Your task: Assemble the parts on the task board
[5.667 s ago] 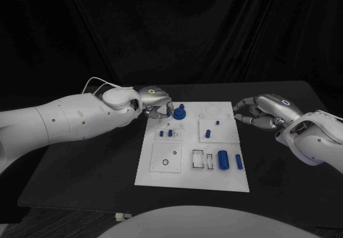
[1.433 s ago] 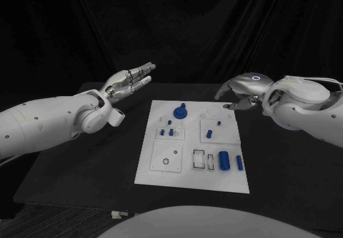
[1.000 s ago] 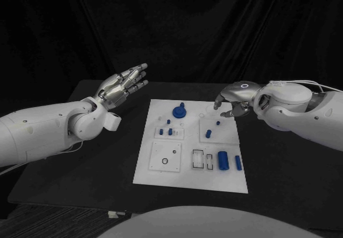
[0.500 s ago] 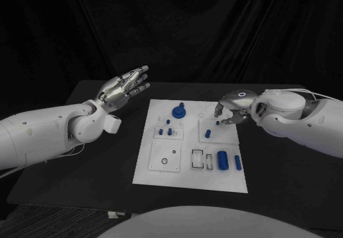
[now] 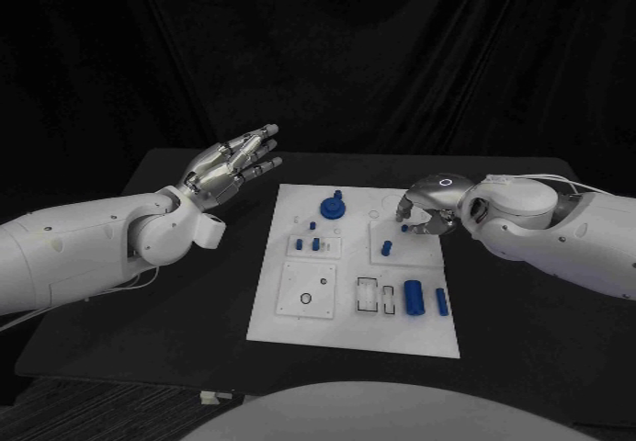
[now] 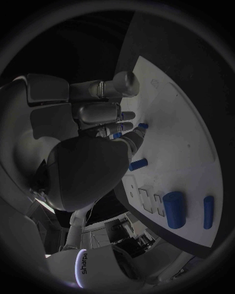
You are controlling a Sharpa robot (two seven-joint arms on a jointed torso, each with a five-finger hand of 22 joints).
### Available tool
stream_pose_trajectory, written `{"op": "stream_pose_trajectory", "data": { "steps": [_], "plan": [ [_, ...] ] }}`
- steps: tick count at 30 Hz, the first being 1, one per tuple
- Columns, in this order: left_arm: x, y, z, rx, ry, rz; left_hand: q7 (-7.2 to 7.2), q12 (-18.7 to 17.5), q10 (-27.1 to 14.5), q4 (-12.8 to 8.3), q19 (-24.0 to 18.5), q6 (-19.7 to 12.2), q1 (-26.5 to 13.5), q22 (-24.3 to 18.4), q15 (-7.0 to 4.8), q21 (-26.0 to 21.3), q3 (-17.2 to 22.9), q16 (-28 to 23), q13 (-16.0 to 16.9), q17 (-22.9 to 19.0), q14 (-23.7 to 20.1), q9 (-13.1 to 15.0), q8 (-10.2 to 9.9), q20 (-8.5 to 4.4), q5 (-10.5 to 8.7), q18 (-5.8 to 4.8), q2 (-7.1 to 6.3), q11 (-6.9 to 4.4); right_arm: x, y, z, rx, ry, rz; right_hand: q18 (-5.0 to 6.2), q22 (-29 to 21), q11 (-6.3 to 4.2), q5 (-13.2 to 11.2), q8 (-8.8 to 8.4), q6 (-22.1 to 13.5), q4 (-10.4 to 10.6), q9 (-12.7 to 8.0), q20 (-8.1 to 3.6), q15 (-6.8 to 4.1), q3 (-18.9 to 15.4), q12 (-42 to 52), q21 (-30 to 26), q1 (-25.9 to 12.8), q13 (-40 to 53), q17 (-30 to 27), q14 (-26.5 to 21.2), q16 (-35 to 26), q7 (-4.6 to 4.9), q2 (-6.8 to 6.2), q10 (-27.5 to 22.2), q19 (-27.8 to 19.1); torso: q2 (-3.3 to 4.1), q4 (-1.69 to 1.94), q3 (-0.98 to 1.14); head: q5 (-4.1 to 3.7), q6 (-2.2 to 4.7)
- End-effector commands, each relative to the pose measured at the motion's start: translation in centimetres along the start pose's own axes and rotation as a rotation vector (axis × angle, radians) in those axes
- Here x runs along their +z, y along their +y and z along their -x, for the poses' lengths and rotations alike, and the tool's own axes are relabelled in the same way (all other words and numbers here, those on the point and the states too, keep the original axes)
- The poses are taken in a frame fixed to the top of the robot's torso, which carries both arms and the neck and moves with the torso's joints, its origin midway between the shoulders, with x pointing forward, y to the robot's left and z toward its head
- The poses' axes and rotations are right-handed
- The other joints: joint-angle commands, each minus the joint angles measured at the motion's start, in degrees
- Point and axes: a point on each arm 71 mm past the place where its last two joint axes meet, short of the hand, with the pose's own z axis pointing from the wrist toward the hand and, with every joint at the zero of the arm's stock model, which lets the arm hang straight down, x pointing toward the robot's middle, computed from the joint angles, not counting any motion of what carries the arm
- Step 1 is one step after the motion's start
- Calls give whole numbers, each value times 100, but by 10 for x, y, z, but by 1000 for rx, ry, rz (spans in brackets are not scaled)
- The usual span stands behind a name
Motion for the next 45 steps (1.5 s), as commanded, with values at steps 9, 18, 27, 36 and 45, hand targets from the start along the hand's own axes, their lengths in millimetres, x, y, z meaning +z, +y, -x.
{"op": "stream_pose_trajectory", "data": {
  "steps": [9,18,27,36,45],
  "plan": [
    [-3,-6,-1,-33,16,-82,67,-16,37,-135,18,124,235,73,74,8,-15,-21,2,-9,-13,12,24,66,190,56,28,106,6,-1,-10,-3,-30,8,68,585,-2,-117,2,117,-18,19,16,-14,210,-44,49,-26,-54,-6,34,22,1,-78,147,52,-6,8,-8,30,-1],
    [-3,-4,-1,-38,19,-73,98,-12,54,-249,40,152,376,132,109,20,-11,-21,6,-9,-13,15,27,88,337,55,56,141,9,1,-15,0,-21,14,69,590,-86,-49,186,513,-118,200,-25,-65,429,140,72,-42,-10,-38,26,5,37,-94,660,55,-3,4,-9,17,-1],
    [-4,0,0,-42,20,-62,143,-6,79,-357,78,237,485,234,142,40,-4,-19,12,-7,-10,25,41,107,484,53,99,185,9,2,-14,1,-49,32,45,621,-173,-33,428,945,-270,451,-67,-111,525,238,229,-32,32,-26,52,27,65,-54,1146,105,-8,3,-12,37,-1],
    [-6,5,1,-45,17,-48,179,-3,92,-426,122,303,545,330,174,61,5,-4,15,3,12,32,50,120,573,49,147,216,5,2,-9,0,-121,48,39,624,-245,-108,576,1198,-356,660,-76,-110,523,223,266,-53,39,-92,50,-26,29,-18,1480,118,-15,0,-14,49,-1],
    [-6,7,3,-45,15,-34,189,-1,102,-438,137,319,555,361,182,69,6,1,17,7,20,34,52,124,592,47,162,226,-3,0,21,-25,-190,53,56,598,-222,-154,527,1136,-362,691,-74,-108,543,117,163,-70,2,-195,20,-123,41,-13,1457,86,-18,13,-19,61,-1]
  ]
}}
